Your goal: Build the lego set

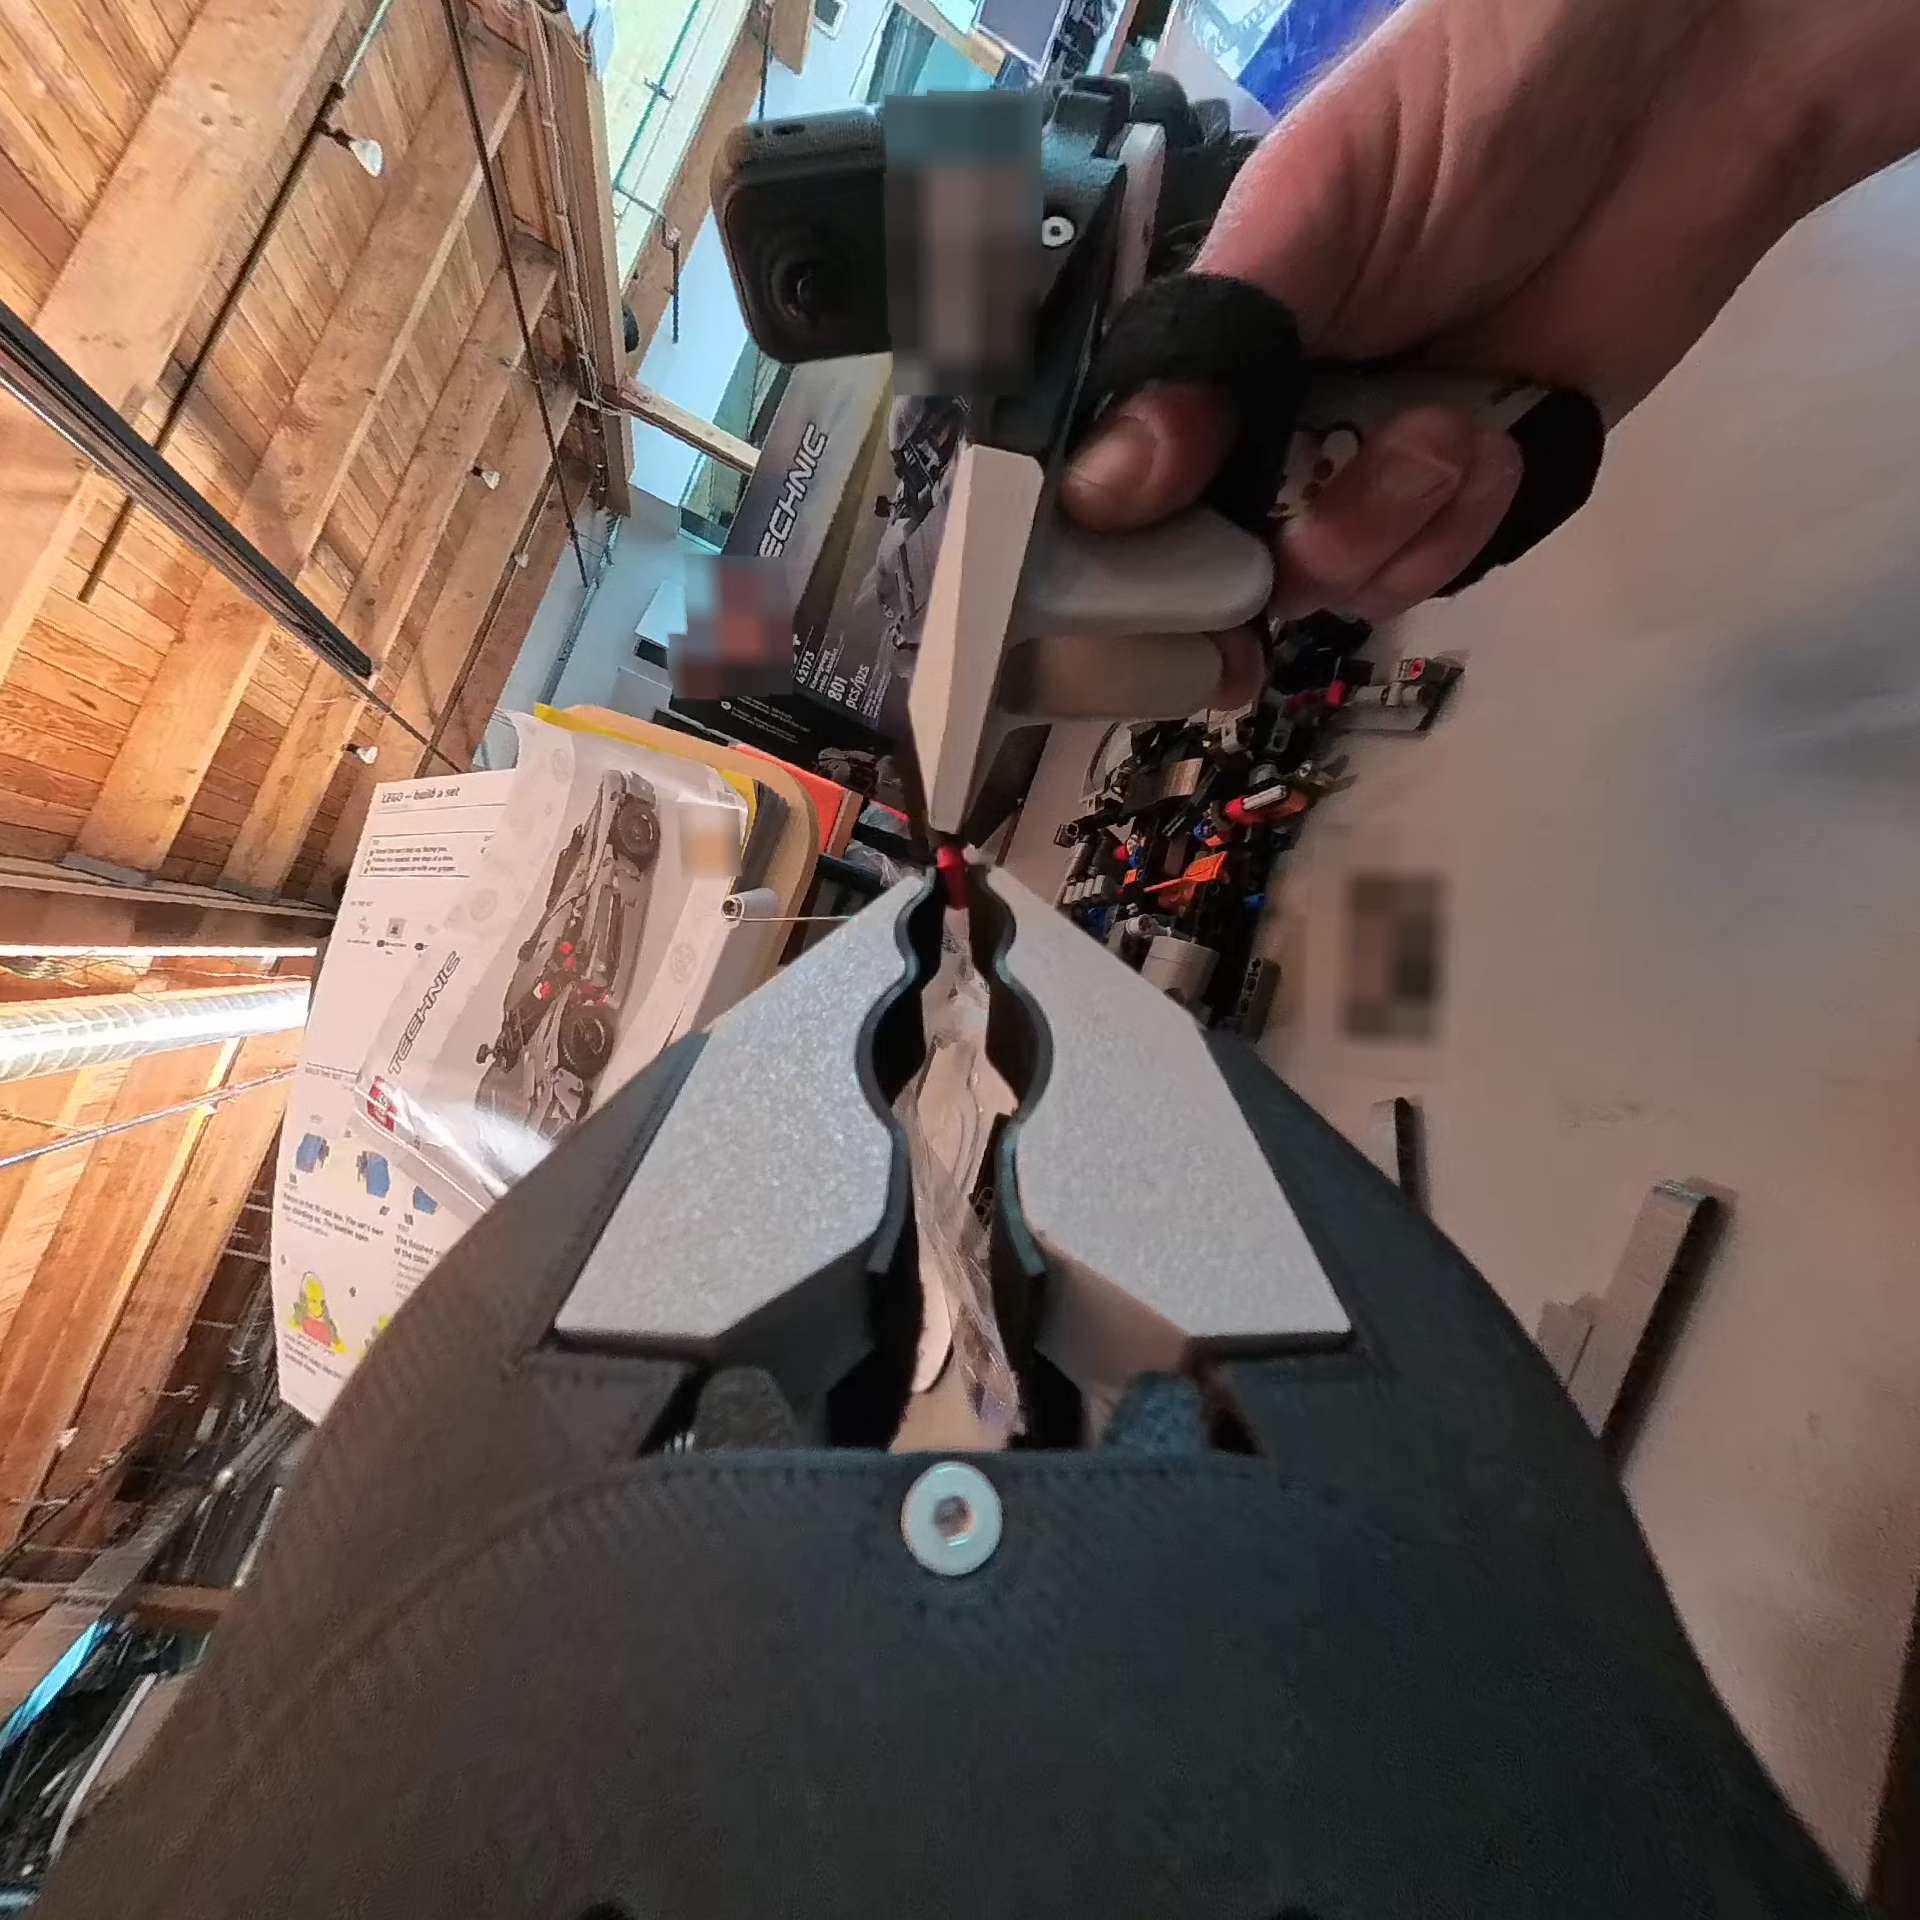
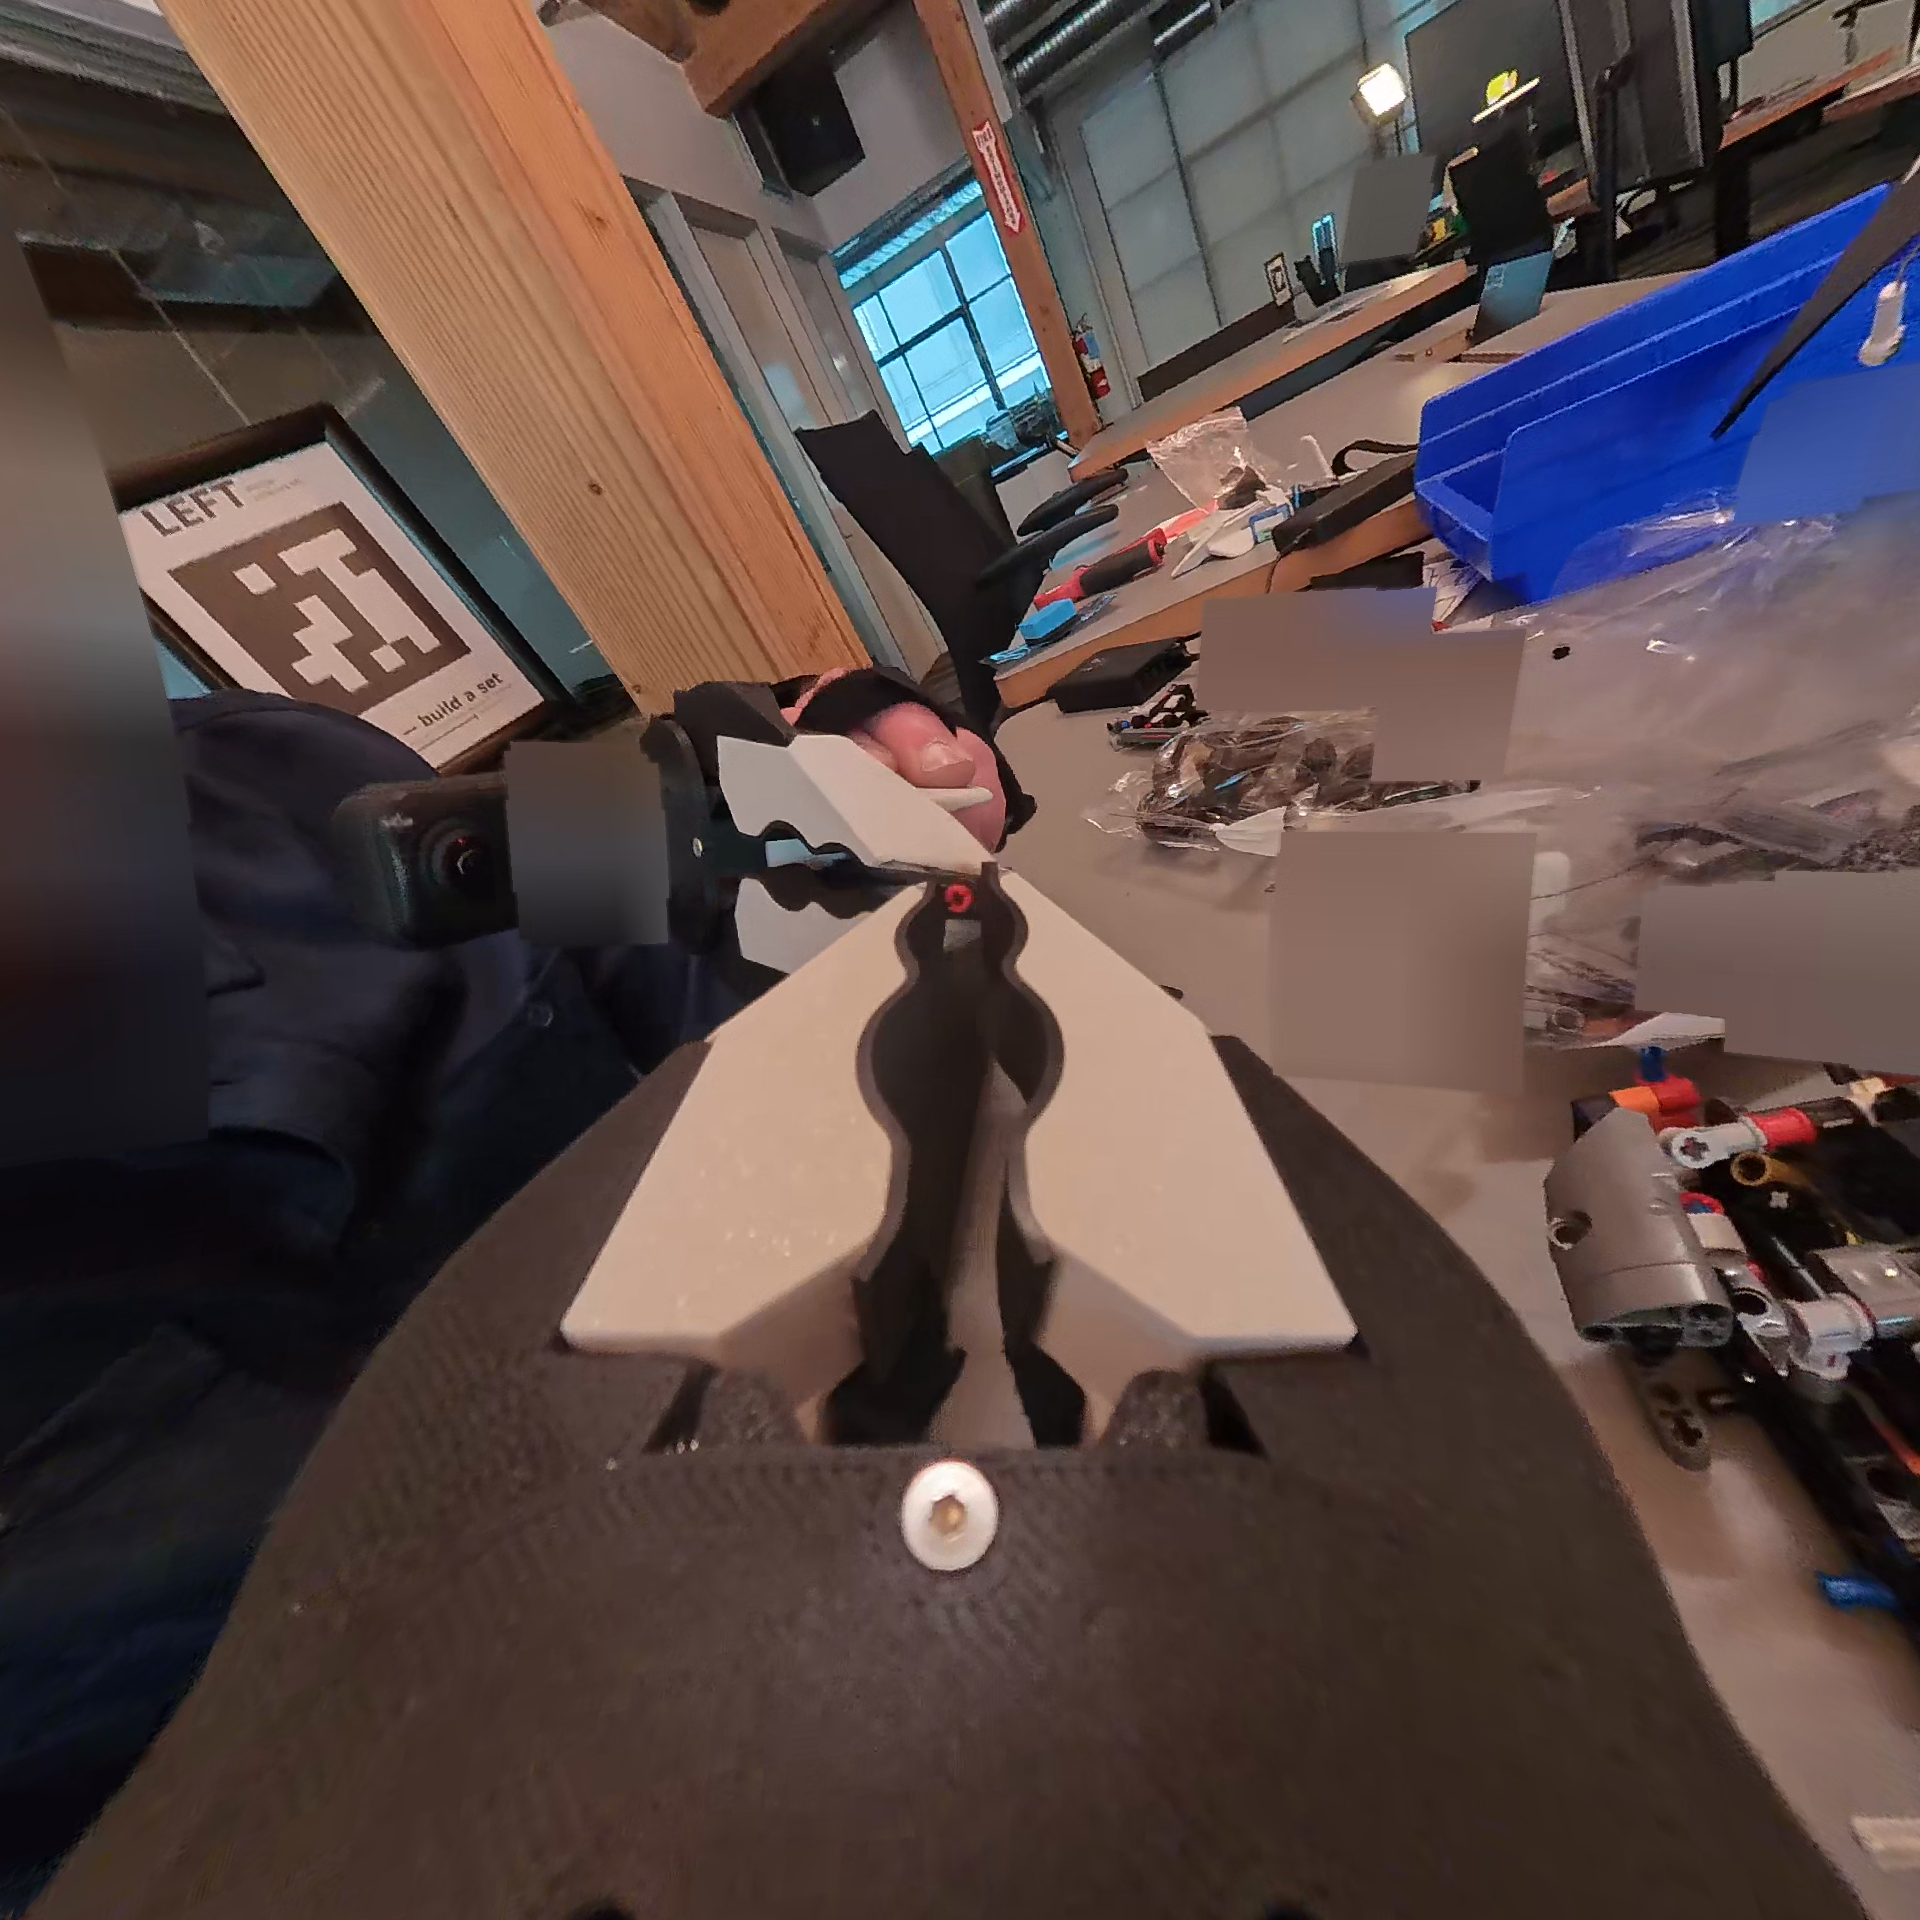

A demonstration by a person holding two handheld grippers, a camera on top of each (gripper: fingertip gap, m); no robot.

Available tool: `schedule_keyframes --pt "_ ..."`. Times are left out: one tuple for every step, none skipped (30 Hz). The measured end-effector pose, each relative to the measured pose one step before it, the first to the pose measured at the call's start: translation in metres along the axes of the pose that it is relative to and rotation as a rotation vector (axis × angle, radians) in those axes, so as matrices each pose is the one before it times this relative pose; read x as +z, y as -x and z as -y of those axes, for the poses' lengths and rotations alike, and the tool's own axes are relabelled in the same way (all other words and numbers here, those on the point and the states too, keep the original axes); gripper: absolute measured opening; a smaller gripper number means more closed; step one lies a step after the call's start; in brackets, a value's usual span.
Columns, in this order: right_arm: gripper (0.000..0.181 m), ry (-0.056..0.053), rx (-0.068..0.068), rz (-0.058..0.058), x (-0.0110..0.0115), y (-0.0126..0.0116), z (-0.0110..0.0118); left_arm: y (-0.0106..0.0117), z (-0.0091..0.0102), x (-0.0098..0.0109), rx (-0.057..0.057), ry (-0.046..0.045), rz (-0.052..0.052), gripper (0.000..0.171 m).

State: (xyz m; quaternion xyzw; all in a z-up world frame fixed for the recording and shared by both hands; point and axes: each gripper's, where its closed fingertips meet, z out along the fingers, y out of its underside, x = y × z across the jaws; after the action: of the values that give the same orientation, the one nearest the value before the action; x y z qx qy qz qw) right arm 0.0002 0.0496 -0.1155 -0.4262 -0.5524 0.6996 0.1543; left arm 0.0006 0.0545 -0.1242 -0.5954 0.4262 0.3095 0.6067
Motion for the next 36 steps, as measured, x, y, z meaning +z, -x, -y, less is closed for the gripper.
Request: schedule_keyframes --pt "0.004 0.0071 -0.0215 -0.0147 0.00027 -0.00052 -0.00065 -0.00028 -0.00024 -0.00015 -0.0079 0.00145 -0.0054 0.001" --pt "0.004 0.0078 -0.0188 -0.0154 0.00027 -0.00057 -0.0005 -0.00038 -0.00076 -0.00002 -0.0025 0.00338 -0.0043 0.001" --pt "0.005 0.003 -0.0102 -0.0089 0.00033 -0.00009 0.00021 0.00014 -0.00067 0.00013 -0.0006 0.00298 -0.0007 0.001" --pt "0.005 0.0016 0.0014 -0.0015 0.00009 0.00006 -0.00008 0.00018 0.00018 -0.00016 -0.0025 -0.00169 -0.0007 0.001" --pt "0.005 0.0026 0.0087 0.0006 0.00003 -0.00074 -0.00074 -0.00046 -0.00018 0.00011 -0.0049 -0.0024 -0.0061 0.001" --pt "0.005 0.0018 0.0072 -0.0008 0.0 -0.00089 -0.00079 -0.00108 -0.00083 0.00059 -0.006 0.00078 -0.0089 0.001" --pt "0.005 0.0002 0.0003 -0.0003 -0.00001 -0.00006 -0.00012 -0.00107 -0.00062 0.00041 0.0004 0.00331 -0.0057 0.002" --pt "0.005 -0.0012 -0.0027 0.0024 0.00009 0.0008 0.00043 0.00058 0.0005 -0.00015 0.006 -0.00373 0.0055 0.002" --pt "0.005 0.0022 -0.0032 -0.0005 0.00029 0.00028 0.0 0.00056 0.00076 -0.00026 0.0003 -0.0032 0.0039 0.002" --pt "0.005 0.0097 -0.0027 -0.0072 0.00062 -0.00085 -0.00147 -0.00031 0.00018 0.0002 -0.0025 -0.0004 -0.0031 0.002" --pt "0.006 0.0124 -0.0022 -0.0089 0.00098 -0.00101 -0.00195 -0.00079 -0.00061 0.00058 0.0038 0.00125 -0.0032 0.001" --pt "0.005 0.0037 -0.0066 -0.0062 0.00032 -0.00028 -0.00039 -0.00019 -0.0009 0.00034 0.0039 0.0049 0.001 0.001" --pt "0.004 0.0002 -0.0095 -0.0034 -0.00014 0.00038 0.00054 0.00026 0.0003 -0.00029 0.0019 -0.00093 0.0026 0.001" --pt "0.004 0.0019 -0.0069 -0.0051 -0.00014 -0.00006 0.00026 0.00032 0.00079 -0.00018 -0.0004 -0.0034 0.0008 0.001" --pt "0.005 0.002 -0.0006 -0.0046 0.00007 -0.00068 -0.00016 0.00011 -0.00056 0.0004 -0.0017 0.0036 -0.0007 0.001" --pt "0.005 0.0 0.0077 0.003 0.00017 -0.00021 -0.00029 -0.0002 -0.00055 0.0003 0.0015 0.00169 -0.0005 0.001" --pt "0.004 0.0 0.0071 0.0051 -0.00021 0.00017 -0.00003 -0.00048 0.0 -0.00001 -0.0008 -0.00151 -0.0029 0.001" --pt "0.004 -0.0001 -0.0031 0.0014 -0.00036 0.0006 0.00051 0.00012 0.00065 -0.00005 -0.002 -0.00375 0.001 0.001" --pt "0.004 -0.0013 -0.0022 0.0027 -0.00034 0.0008 0.00079 0.00093 0.00095 -0.00032 0.0019 -0.00292 0.0073 0.001" --pt "0.004 -0.0049 0.0072 0.0052 -0.00025 0.00032 0.00092 0.00097 0.00093 -0.0002 0.0125 0.00053 0.0127 0.002" --pt "0.004 -0.0064 0.011 0.0059 -0.00029 0.00007 0.00063 0.00087 0.00088 -0.00008 0.0178 0.00005 0.0159 0.002" --pt "0.004 -0.0052 0.0093 0.0073 -0.00048 0.00033 0.00041 0.00018 0.00158 -0.00016 0.0141 -0.00603 0.0099 0.002" --pt "0.004 -0.0054 0.0078 0.0065 -0.0005 0.00028 0.00048 -0.00029 0.00072 0.00036 0.0027 -0.002 0.0011 0.003" --pt "0.004 -0.0034 0.0072 0.0046 0.00006 0.00003 0.0001 0.00041 0.00034 0.00022 -0.0014 -0.00158 0.0032 0.004" --pt "0.004 0.0009 0.0052 0.0029 0.00044 -0.00007 -0.0004 0.00111 0.00028 -0.00001 0.0068 0.00196 0.0095 0.003" --pt "0.004 0.0026 0.0015 0.0003 0.0002 -0.00009 -0.00046 -0.00025 -0.00004 0.00034 0.0074 0.00306 0.0027 0.004" --pt "0.004 -0.0004 0.0017 0.0013 0.00005 0.00013 0.00003 -0.00011 -0.00021 0.00067 0.0066 0.00223 0.0046 0.005" --pt "0.004 -0.0029 0.0051 0.0067 0.00019 0.00067 0.00026 0.00024 0.00027 0.00024 0.0074 -0.00043 0.0049 0.004" --pt "0.004 0.0014 0.0067 0.0048 0.00025 0.00032 -0.00035 -0.00037 0.0013 -0.00028 0.0054 -0.00581 0.001 0.003" --pt "0.004 0.0038 0.0061 -0.002 0.0001 -0.0008 -0.00062 -0.00058 -0.00002 0.00011 0.0122 0.00411 0.0015 0.003" --pt "0.004 0.0033 0.0034 -0.0034 -0.00018 -0.00088 -0.00081 -0.00103 -0.00046 0.00067 0.0163 0.0034 0.0028 0.002" --pt "0.004 0.0007 0.0024 0.0022 -0.00016 0.00004 -0.00033 -0.00106 -0.00068 0.00067 0.0091 0.00469 -0.0025 0.002" --pt "0.004 -0.0025 0.0027 0.0098 -0.00003 0.00148 0.0004 0.00045 0.00095 -0.00046 0.0001 -0.00474 0.0018 0.002" --pt "0.004 0.0015 -0.0018 0.0019 0.00021 0.00071 0.00006 0.00085 0.00142 -0.00102 0.0041 -0.00605 0.0052 0.002" --pt "0.004 0.0079 -0.0046 -0.0095 0.00024 -0.00107 -0.00104 -0.00068 -0.0007 0.0 0.0065 0.00864 -0.003 0.002" --pt "0.004 0.0073 0.0005 -0.0049 0.00014 -0.00096 -0.0013 -0.00177 -0.00153 0.00039 0.0038 0.01384 -0.0116 0.002"
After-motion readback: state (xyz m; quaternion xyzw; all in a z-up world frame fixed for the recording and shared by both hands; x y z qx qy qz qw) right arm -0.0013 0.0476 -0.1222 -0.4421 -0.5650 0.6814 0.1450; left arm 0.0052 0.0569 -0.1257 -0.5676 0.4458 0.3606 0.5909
